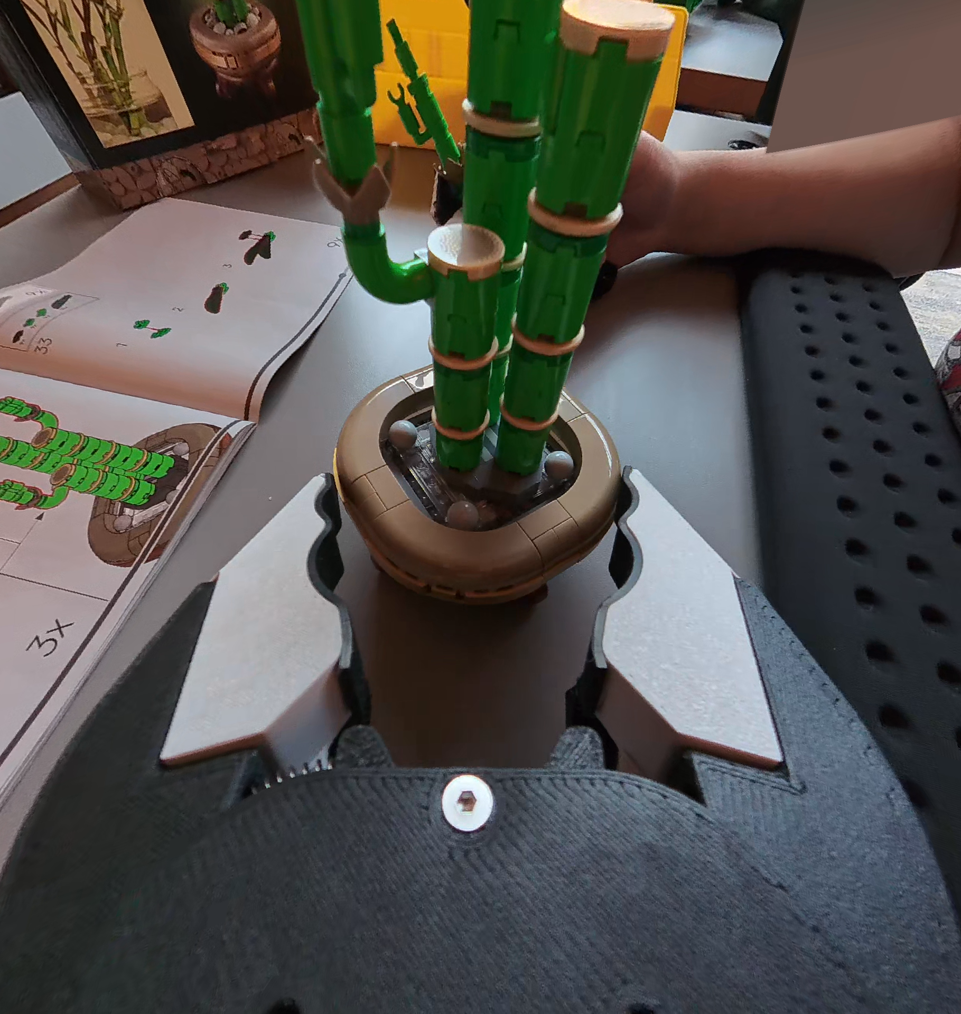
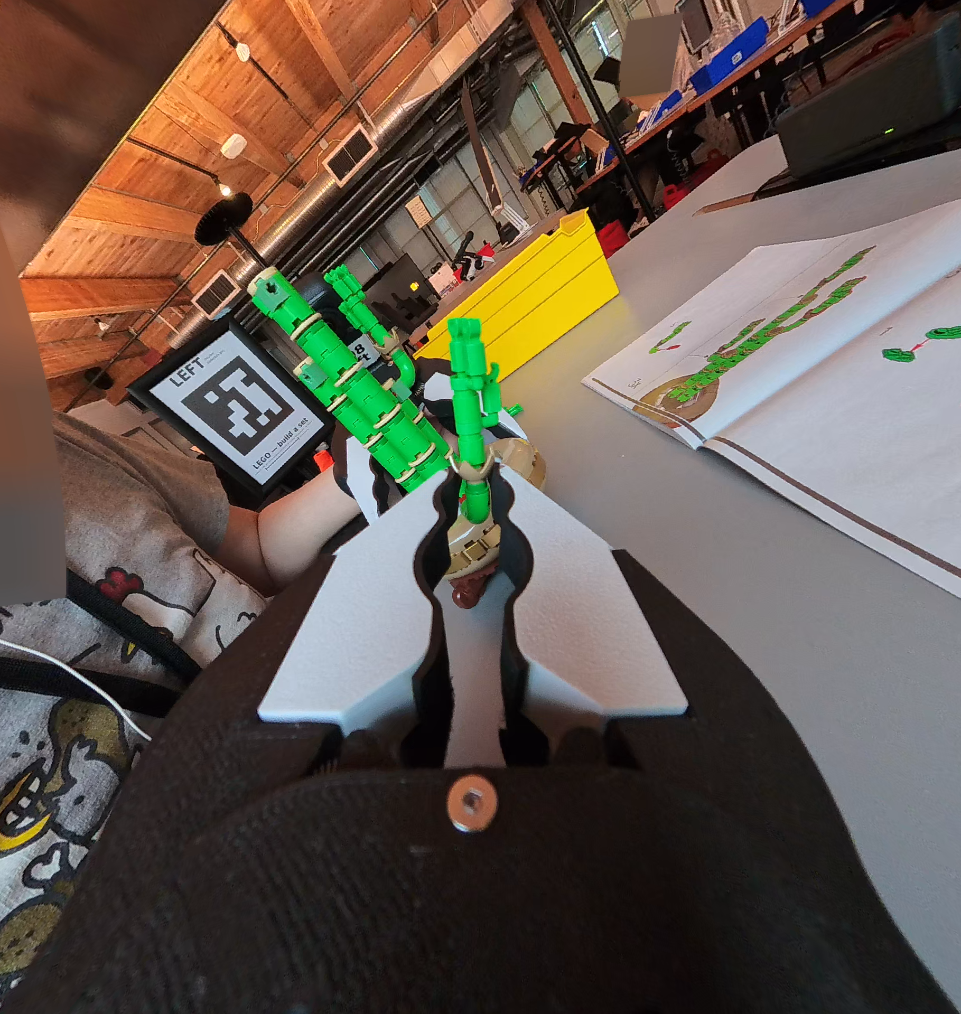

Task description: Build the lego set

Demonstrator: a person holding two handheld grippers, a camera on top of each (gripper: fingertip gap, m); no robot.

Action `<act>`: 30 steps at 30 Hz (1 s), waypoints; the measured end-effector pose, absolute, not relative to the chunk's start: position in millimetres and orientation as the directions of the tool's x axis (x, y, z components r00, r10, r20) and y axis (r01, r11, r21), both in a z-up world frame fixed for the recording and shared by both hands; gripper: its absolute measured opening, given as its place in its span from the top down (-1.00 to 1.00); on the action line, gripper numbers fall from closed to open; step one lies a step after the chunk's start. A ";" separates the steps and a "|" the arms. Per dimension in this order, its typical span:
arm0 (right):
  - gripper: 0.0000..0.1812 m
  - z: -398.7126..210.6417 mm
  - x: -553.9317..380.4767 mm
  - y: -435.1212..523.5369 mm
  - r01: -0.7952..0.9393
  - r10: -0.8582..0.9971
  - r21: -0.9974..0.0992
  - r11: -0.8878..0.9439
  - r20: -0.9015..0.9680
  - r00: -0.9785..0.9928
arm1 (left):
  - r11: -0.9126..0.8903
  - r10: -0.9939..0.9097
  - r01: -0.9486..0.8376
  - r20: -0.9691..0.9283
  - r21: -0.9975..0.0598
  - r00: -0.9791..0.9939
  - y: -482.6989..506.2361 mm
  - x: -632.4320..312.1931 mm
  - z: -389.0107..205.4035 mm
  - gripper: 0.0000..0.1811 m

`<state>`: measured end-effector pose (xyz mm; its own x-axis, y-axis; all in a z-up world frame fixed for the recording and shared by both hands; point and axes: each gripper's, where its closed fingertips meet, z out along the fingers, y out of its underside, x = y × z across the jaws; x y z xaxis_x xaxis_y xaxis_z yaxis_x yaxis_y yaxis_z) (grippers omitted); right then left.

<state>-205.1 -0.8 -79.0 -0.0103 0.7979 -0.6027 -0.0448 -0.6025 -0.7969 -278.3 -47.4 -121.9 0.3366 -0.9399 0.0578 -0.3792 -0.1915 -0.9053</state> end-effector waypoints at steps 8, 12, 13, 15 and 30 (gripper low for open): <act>0.89 -79.0 -206.0 -3.6 -0.034 0.812 -0.812 -0.583 -0.583 -0.008 | -0.183 -0.948 -0.374 0.062 -0.909 0.313 -47.7 -279.5 -121.6 -0.10; 0.89 -79.2 -206.2 -4.8 -0.029 0.814 -0.813 -0.581 -0.581 -0.011 | -0.181 -0.950 -0.374 0.063 -0.910 0.307 -47.7 -279.7 -121.5 -0.10; 0.89 -79.2 -206.3 -5.2 -0.028 0.814 -0.814 -0.580 -0.580 -0.011 | -0.181 -0.950 -0.374 0.064 -0.910 0.304 -47.8 -279.9 -121.5 -0.10; 0.89 -79.3 -206.6 -6.0 -0.026 0.816 -0.816 -0.578 -0.578 -0.013 | -0.180 -0.951 -0.374 0.064 -0.910 0.301 -47.8 -280.2 -121.6 -0.10; 0.89 -88.4 -205.1 3.7 -0.011 0.703 -0.703 -0.711 -0.711 0.020 | -0.179 -0.952 -0.373 0.064 -0.910 0.300 -47.8 -280.2 -121.6 -0.10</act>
